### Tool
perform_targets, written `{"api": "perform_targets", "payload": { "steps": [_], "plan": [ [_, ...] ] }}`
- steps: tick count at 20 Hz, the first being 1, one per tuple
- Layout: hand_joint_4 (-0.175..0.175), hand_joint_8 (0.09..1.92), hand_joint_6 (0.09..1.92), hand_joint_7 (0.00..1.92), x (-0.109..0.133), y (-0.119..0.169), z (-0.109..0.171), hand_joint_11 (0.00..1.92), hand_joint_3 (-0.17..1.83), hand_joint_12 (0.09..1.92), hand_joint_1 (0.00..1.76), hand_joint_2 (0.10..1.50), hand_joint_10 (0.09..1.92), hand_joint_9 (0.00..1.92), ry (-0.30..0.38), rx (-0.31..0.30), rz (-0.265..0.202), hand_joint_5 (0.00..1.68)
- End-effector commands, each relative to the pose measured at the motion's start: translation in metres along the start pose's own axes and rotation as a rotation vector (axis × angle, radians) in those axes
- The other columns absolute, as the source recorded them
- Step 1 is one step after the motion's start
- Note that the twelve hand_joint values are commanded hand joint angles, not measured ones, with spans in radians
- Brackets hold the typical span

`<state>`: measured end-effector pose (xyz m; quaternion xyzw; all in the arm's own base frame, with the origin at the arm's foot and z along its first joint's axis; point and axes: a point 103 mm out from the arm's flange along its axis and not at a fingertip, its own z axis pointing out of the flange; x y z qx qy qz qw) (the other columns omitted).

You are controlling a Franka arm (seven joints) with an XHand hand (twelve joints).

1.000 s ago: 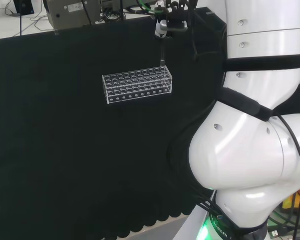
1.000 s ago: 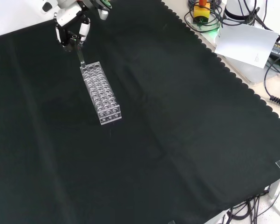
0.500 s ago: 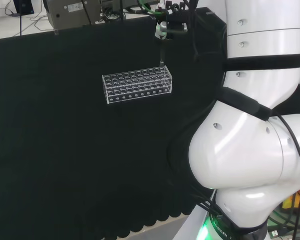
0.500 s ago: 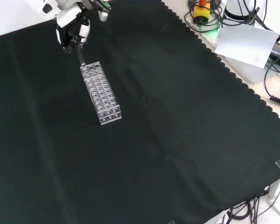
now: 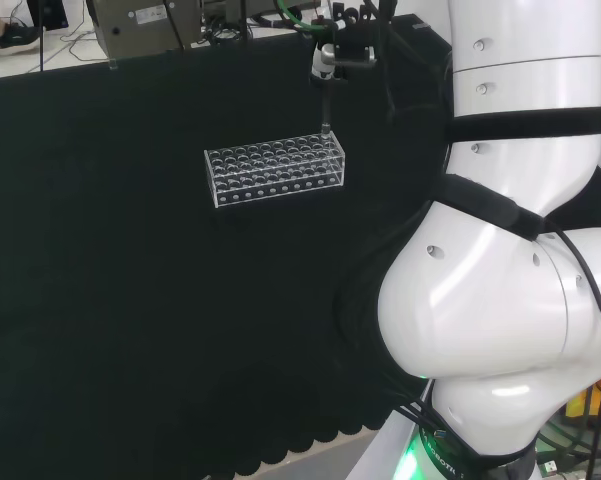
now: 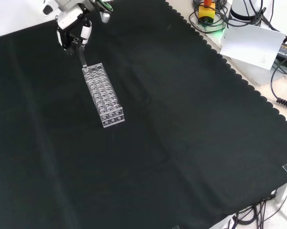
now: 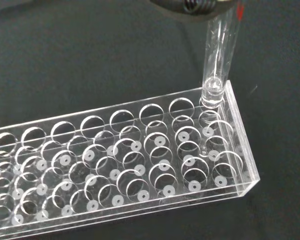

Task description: Put the test tube back in the rack.

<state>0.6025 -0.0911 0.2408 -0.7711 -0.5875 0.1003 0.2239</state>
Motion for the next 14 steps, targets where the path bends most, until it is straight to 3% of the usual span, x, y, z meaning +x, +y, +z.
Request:
{"api": "perform_targets", "payload": {
  "steps": [1,14],
  "plan": [
    [-0.175,0.97,0.6,1.1,-0.003,0.0,0.001,0.95,0.0,1.01,1.52,1.04,1.11,1.07,-0.006,0.004,0.001,1.01],
    [-0.175,0.97,0.6,1.1,0.001,0.01,0.02,0.95,0.0,1.01,1.52,1.04,1.11,1.07,-0.002,0.033,-0.008,1.01]
  ]
}}
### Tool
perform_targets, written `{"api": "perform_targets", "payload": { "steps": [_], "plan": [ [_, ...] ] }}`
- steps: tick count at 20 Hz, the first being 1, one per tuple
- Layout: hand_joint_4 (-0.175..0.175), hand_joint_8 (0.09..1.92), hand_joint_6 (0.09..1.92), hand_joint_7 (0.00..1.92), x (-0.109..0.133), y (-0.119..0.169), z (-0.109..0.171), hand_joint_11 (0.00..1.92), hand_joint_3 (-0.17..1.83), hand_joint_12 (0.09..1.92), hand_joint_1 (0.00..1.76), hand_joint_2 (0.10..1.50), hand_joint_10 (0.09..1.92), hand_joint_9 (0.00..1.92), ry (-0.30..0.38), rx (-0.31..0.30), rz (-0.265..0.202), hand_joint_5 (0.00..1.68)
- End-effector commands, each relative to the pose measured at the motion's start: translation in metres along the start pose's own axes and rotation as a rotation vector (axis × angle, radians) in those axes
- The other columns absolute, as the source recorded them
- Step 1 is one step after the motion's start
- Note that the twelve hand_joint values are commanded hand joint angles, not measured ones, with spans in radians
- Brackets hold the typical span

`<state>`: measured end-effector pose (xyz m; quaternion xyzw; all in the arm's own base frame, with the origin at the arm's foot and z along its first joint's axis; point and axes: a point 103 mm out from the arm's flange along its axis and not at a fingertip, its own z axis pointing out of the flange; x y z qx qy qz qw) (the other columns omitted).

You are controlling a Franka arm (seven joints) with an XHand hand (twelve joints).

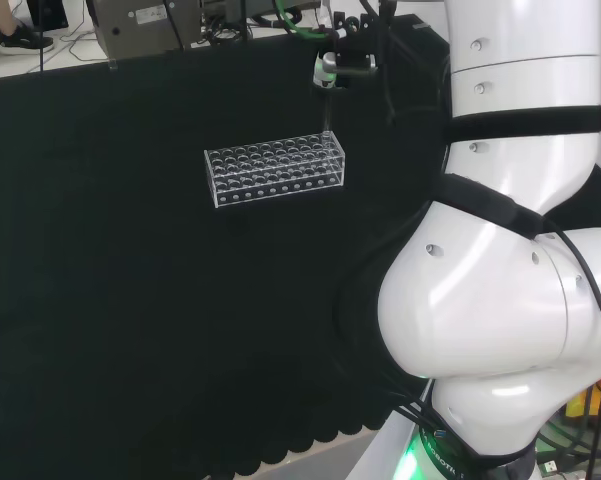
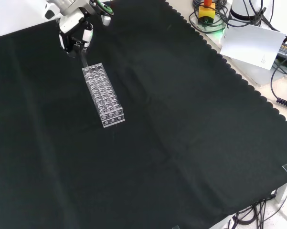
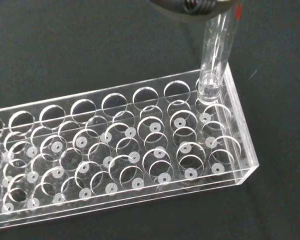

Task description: Put the test tube back in the rack.

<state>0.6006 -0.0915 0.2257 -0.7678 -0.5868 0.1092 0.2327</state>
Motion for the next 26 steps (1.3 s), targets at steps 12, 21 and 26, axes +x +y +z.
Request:
{"api": "perform_targets", "payload": {
  "steps": [12,21,26],
  "plan": [
    [-0.175,0.97,0.6,1.1,0.006,0.013,0.024,0.95,0.0,1.01,1.52,1.04,1.12,1.07,0.001,0.034,-0.014,1.01],
    [-0.175,0.97,0.6,1.1,0.004,0.017,0.043,0.95,0.0,1.01,1.52,1.04,1.11,1.07,0.014,0.055,-0.008,1.01],
    [-0.175,0.97,0.6,1.1,0.003,0.019,0.054,0.95,0.0,1.01,1.52,1.04,1.12,1.07,0.034,0.062,-0.009,1.01]
  ]
}}
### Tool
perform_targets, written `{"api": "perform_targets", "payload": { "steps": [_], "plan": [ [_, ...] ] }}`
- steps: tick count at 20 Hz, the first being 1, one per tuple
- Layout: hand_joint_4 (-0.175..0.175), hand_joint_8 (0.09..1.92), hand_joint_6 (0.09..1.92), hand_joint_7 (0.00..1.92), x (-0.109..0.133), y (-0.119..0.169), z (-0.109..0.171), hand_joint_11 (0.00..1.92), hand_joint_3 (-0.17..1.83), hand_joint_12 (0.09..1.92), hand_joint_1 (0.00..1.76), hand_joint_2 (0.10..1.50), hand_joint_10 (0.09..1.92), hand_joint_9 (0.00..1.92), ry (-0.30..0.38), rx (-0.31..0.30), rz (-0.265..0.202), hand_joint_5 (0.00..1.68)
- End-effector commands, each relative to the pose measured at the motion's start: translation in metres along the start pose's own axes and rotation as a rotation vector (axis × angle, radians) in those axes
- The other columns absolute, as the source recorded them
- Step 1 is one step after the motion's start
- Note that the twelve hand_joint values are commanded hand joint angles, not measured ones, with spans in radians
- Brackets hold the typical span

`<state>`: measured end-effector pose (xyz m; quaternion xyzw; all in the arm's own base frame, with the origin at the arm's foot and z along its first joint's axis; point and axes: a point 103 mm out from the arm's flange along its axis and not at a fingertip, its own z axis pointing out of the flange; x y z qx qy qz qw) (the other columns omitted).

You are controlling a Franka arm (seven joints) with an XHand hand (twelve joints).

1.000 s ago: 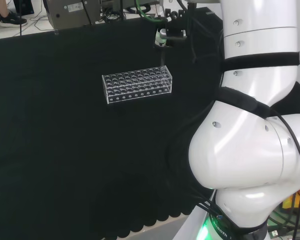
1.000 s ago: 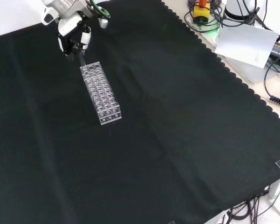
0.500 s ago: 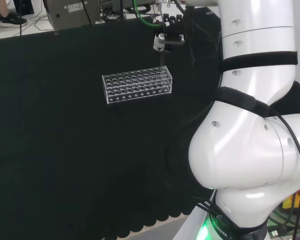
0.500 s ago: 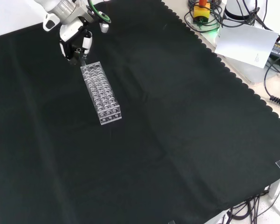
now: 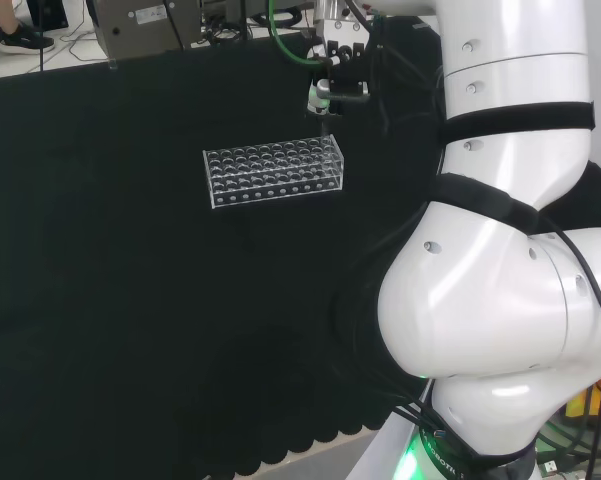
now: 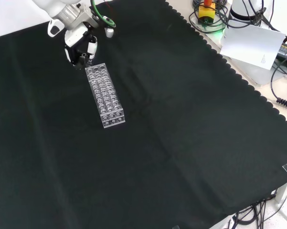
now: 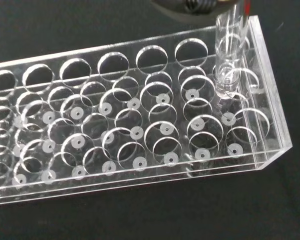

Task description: Put the test tube back in the rack.

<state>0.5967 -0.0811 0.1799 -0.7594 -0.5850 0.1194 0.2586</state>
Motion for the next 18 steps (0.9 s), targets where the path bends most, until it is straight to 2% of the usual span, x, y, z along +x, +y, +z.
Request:
{"api": "perform_targets", "payload": {
  "steps": [1,7,9,10,12,13,15,18],
  "plan": [
    [-0.175,0.97,0.6,1.1,-0.002,0.003,0.013,0.95,0.0,1.01,1.52,1.04,1.12,1.07,0.026,0.008,-0.002,1.01],
    [-0.175,0.97,0.6,1.1,-0.005,0.002,0.023,0.95,0.0,1.01,1.52,1.04,1.12,1.07,0.022,0.022,0.006,1.01],
    [-0.175,0.99,0.59,1.09,-0.006,0.001,0.023,0.95,0.0,1.01,1.52,1.04,1.12,1.07,0.05,0.026,0.0,1.02],
    [-0.175,0.98,0.58,1.09,-0.006,0.001,0.023,1.04,0.0,1.0,1.48,1.05,1.1,1.08,0.063,0.028,-0.008,1.03],
    [-0.175,0.8,0.49,1.18,-0.006,0.0,0.022,1.19,-0.11,1.0,1.44,1.06,0.78,1.26,0.072,0.031,-0.031,1.13],
    [-0.172,0.76,0.49,1.16,-0.006,-0.001,0.021,1.14,-0.14,1.08,1.38,1.03,0.68,1.28,0.078,0.032,-0.041,1.1],
    [-0.118,0.81,0.59,0.97,-0.008,-0.002,0.018,0.96,-0.17,1.24,1.3,0.98,0.65,1.15,0.091,0.031,-0.054,0.93],
    [-0.041,0.88,0.73,0.7,-0.009,-0.005,0.014,0.75,-0.17,1.36,1.22,0.94,0.74,0.91,0.102,0.024,-0.065,0.65]
  ]
}}
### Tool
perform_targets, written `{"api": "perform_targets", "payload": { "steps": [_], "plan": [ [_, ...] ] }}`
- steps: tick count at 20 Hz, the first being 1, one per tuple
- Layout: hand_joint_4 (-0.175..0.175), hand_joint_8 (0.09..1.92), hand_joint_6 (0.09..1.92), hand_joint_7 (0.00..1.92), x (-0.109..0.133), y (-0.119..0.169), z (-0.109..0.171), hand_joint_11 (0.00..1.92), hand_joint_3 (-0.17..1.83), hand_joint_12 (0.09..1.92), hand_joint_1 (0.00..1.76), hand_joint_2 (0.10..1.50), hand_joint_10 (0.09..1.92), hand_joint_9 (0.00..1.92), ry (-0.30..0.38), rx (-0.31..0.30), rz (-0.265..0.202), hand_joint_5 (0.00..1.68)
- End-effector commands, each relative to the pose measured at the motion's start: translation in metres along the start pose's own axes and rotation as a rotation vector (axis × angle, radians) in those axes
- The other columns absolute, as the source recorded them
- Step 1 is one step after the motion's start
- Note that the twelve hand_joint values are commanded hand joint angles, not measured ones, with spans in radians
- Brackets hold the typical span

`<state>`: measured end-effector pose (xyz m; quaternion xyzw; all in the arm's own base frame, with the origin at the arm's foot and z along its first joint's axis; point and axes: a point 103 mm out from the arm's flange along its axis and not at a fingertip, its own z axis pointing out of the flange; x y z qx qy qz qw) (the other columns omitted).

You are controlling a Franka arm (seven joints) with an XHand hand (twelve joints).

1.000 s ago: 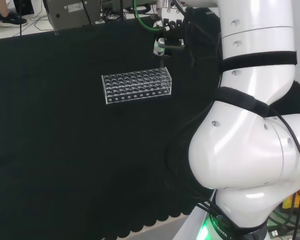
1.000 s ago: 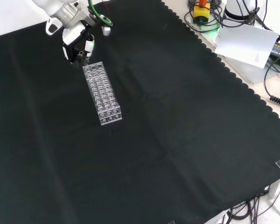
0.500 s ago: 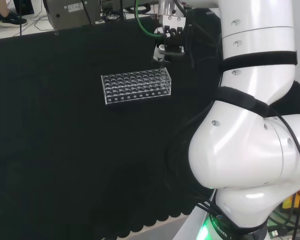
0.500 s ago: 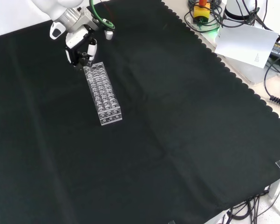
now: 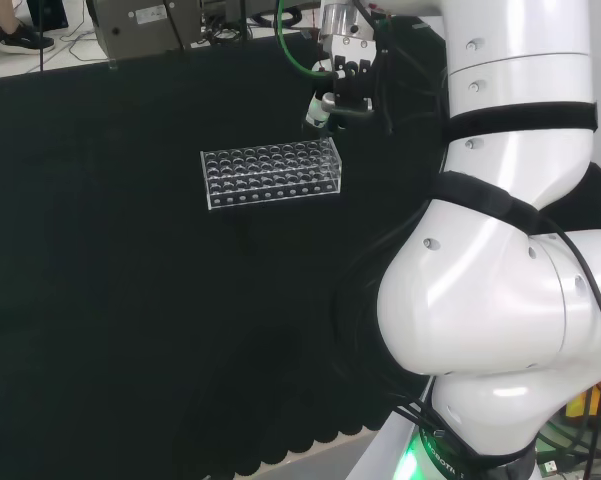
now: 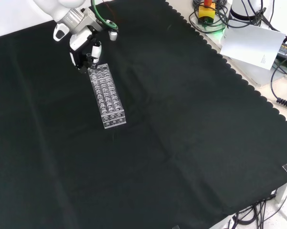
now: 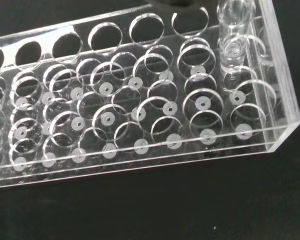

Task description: Put the test tube back in the rack.

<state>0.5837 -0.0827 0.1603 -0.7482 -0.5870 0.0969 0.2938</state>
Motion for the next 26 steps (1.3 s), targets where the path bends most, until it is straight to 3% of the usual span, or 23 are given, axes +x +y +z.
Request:
{"api": "perform_targets", "payload": {
  "steps": [1,4,8,15,26],
  "plan": [
    [-0.024,0.89,0.73,0.63,-0.001,-0.006,-0.009,0.69,-0.17,1.39,1.2,0.93,0.77,0.83,0.035,-0.009,-0.034,0.57],
    [0.006,0.9,0.7,0.5,0.0,-0.011,-0.014,0.57,-0.17,1.44,1.17,0.91,0.83,0.68,0.04,-0.018,-0.042,0.43],
    [0.026,0.9,0.62,0.41,0.001,-0.019,-0.025,0.49,-0.17,1.46,1.14,0.91,0.88,0.58,0.047,-0.038,-0.054,0.36],
    [0.039,0.9,0.52,0.3,0.011,-0.05,-0.063,0.36,-0.17,1.51,1.11,0.91,0.93,0.45,0.035,-0.124,-0.085,0.32],
    [0.044,0.9,0.47,0.26,0.037,-0.11,-0.117,0.32,-0.17,1.52,1.08,0.91,0.94,0.41,0.032,-0.21,-0.125,0.31]
  ]
}}
